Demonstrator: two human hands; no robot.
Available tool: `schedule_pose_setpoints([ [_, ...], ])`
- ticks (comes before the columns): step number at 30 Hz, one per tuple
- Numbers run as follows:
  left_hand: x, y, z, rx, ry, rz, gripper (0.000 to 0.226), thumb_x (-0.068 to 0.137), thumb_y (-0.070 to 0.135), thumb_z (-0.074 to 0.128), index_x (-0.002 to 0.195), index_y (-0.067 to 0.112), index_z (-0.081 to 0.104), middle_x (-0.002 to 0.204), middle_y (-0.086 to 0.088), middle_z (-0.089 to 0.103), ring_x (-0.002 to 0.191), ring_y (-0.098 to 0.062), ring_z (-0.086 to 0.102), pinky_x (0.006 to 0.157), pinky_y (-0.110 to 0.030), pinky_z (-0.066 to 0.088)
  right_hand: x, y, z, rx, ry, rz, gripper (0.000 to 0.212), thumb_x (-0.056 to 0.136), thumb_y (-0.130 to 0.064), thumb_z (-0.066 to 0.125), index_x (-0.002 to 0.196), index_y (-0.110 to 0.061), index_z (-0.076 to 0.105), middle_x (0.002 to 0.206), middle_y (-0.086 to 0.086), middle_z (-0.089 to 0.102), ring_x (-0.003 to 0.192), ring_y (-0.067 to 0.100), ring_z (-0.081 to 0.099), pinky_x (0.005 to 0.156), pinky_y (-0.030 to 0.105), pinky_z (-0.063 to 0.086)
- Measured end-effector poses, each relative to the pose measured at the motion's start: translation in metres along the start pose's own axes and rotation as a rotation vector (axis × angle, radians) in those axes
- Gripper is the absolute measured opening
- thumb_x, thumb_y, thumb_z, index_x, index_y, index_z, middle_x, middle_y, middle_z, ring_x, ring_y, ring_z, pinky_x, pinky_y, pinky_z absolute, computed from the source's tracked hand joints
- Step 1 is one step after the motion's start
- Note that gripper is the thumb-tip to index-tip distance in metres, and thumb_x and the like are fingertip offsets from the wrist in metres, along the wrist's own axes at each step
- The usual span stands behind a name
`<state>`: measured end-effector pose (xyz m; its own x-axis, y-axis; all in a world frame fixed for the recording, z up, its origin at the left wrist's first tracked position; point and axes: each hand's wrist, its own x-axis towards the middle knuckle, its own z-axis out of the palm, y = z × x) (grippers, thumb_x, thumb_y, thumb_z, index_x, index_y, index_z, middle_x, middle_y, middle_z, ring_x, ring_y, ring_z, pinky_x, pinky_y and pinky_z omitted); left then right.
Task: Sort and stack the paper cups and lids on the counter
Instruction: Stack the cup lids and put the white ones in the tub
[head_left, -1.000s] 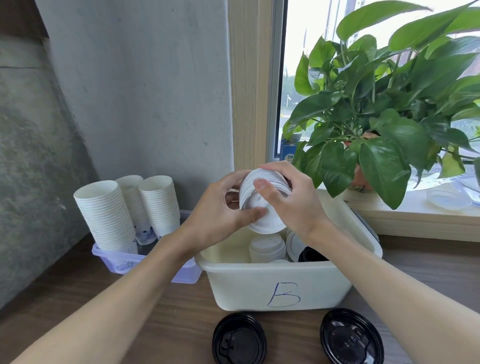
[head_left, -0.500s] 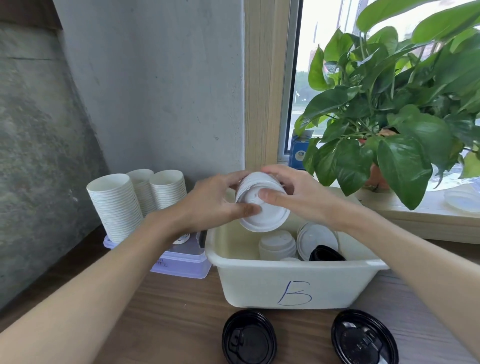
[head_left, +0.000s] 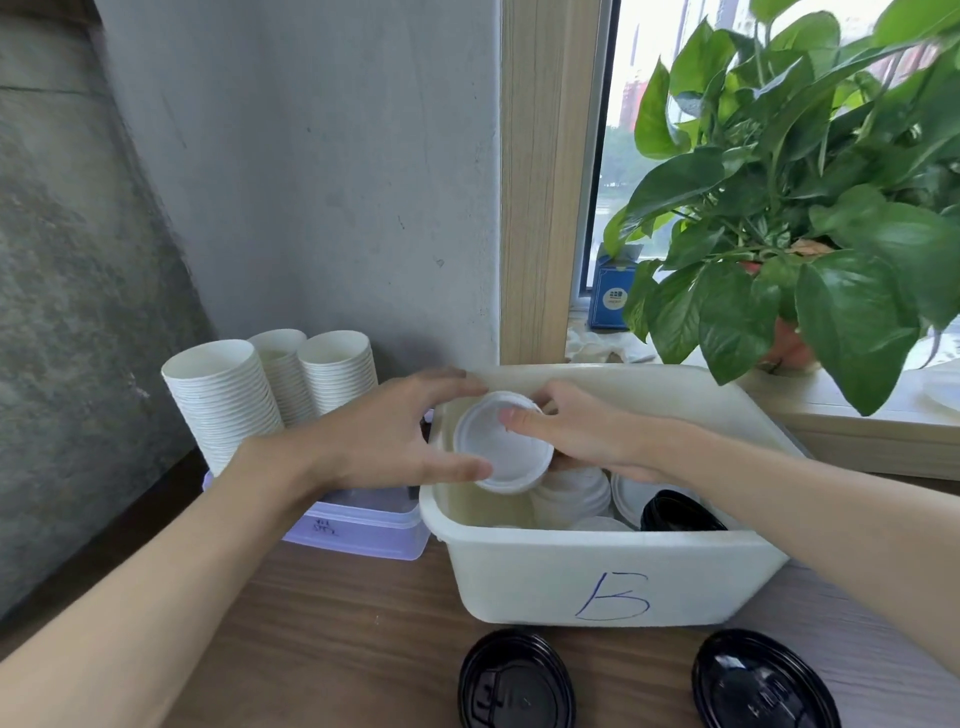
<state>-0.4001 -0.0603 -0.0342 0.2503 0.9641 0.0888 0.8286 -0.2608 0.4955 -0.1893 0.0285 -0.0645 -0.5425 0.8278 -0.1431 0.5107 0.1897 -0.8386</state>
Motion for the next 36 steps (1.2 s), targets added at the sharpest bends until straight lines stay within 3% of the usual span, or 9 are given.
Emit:
schedule_pose_setpoints([
  [2, 0.0, -0.002, 0.002, 0.048, -0.016, 0.018, 0.064, 0.08, 0.046, 0.081, 0.132, 0.06, 0.045, 0.125, 0.058, 0.023, 0.113, 0.039, 0.023, 0.086, 0.012, 0.017, 0.006, 0.002, 0.006, -0.107, 0.034, -0.042, 0.037, 0.081, -0.06, 0.062, 0.093, -0.025, 0.055, 0.096, -0.002, 0.063, 0.086, 0.012, 0.056, 0.073, 0.03, 0.046],
  [4, 0.0, -0.003, 0.004, 0.076, -0.012, 0.013, 0.072, 0.081, 0.048, 0.08, 0.144, 0.047, 0.046, 0.137, 0.045, 0.024, 0.127, 0.023, 0.026, 0.092, 0.01, 0.014, 0.01, 0.007, 0.011, -0.219, 0.022, -0.081, 0.032, 0.084, -0.057, 0.061, 0.087, -0.026, 0.053, 0.085, -0.007, 0.059, 0.077, 0.008, 0.054, 0.064, 0.025, 0.04],
  [8, -0.001, -0.002, 0.004, 0.133, -0.025, -0.009, 0.073, 0.084, 0.059, 0.072, 0.149, 0.039, 0.045, 0.165, 0.014, 0.022, 0.15, -0.001, 0.02, 0.113, -0.016, 0.018, 0.016, 0.014, 0.015, -0.345, 0.011, -0.171, 0.03, 0.088, -0.051, 0.062, 0.082, -0.022, 0.054, 0.079, -0.006, 0.058, 0.07, 0.008, 0.051, 0.058, 0.023, 0.037],
  [12, -0.003, -0.003, 0.004, 0.161, -0.015, 0.003, 0.068, 0.088, 0.062, 0.063, 0.149, 0.038, 0.045, 0.168, 0.009, 0.018, 0.152, -0.004, 0.018, 0.118, -0.021, 0.019, 0.018, 0.017, 0.011, -0.374, 0.046, -0.192, 0.031, 0.084, -0.048, 0.068, 0.083, -0.02, 0.056, 0.077, -0.006, 0.058, 0.067, 0.009, 0.051, 0.052, 0.016, 0.034],
  [17, -0.004, -0.001, 0.006, 0.159, -0.003, 0.001, 0.077, 0.079, 0.07, 0.053, 0.148, 0.037, 0.047, 0.168, 0.007, 0.02, 0.153, -0.003, 0.018, 0.118, -0.021, 0.018, 0.025, 0.018, 0.014, -0.513, 0.133, -0.158, 0.048, 0.083, -0.058, 0.063, 0.07, -0.012, 0.059, 0.066, 0.001, 0.056, 0.061, 0.016, 0.049, 0.058, 0.033, 0.038],
  [22, -0.004, -0.005, 0.007, 0.163, 0.003, 0.024, 0.063, 0.091, 0.06, 0.061, 0.148, 0.035, 0.048, 0.168, 0.005, 0.02, 0.152, -0.002, 0.016, 0.115, -0.018, 0.015, 0.015, 0.018, 0.006, -0.444, -0.003, -0.186, 0.037, 0.08, -0.054, 0.069, 0.087, -0.018, 0.06, 0.079, -0.003, 0.06, 0.069, 0.012, 0.053, 0.061, 0.028, 0.041],
  [26, -0.005, -0.003, 0.009, 0.174, 0.004, 0.03, 0.068, 0.085, 0.065, 0.053, 0.147, 0.036, 0.049, 0.168, 0.005, 0.021, 0.153, -0.002, 0.014, 0.113, -0.016, 0.014, 0.013, 0.021, 0.001, -0.532, -0.055, -0.198, 0.036, 0.08, -0.052, 0.07, 0.095, -0.022, 0.057, 0.091, -0.004, 0.062, 0.082, 0.014, 0.057, 0.073, 0.032, 0.047],
  [30, -0.005, 0.001, 0.008, 0.186, -0.012, 0.008, 0.074, 0.081, 0.067, 0.047, 0.148, 0.036, 0.048, 0.168, 0.004, 0.02, 0.153, -0.004, 0.015, 0.116, -0.019, 0.015, 0.014, 0.019, 0.003, -0.503, -0.051, -0.156, 0.036, 0.079, -0.051, 0.071, 0.088, -0.019, 0.057, 0.082, -0.002, 0.058, 0.073, 0.015, 0.052, 0.064, 0.03, 0.039],
  [36, -0.003, 0.003, 0.005, 0.257, -0.049, 0.001, 0.062, 0.095, 0.058, 0.056, 0.152, 0.039, 0.039, 0.169, 0.003, 0.017, 0.155, -0.007, 0.012, 0.119, -0.023, 0.012, 0.004, 0.018, 0.001, -0.583, -0.053, -0.148, 0.032, 0.082, -0.054, 0.065, 0.086, -0.024, 0.058, 0.084, -0.006, 0.062, 0.084, 0.018, 0.058, 0.08, 0.04, 0.047],
])
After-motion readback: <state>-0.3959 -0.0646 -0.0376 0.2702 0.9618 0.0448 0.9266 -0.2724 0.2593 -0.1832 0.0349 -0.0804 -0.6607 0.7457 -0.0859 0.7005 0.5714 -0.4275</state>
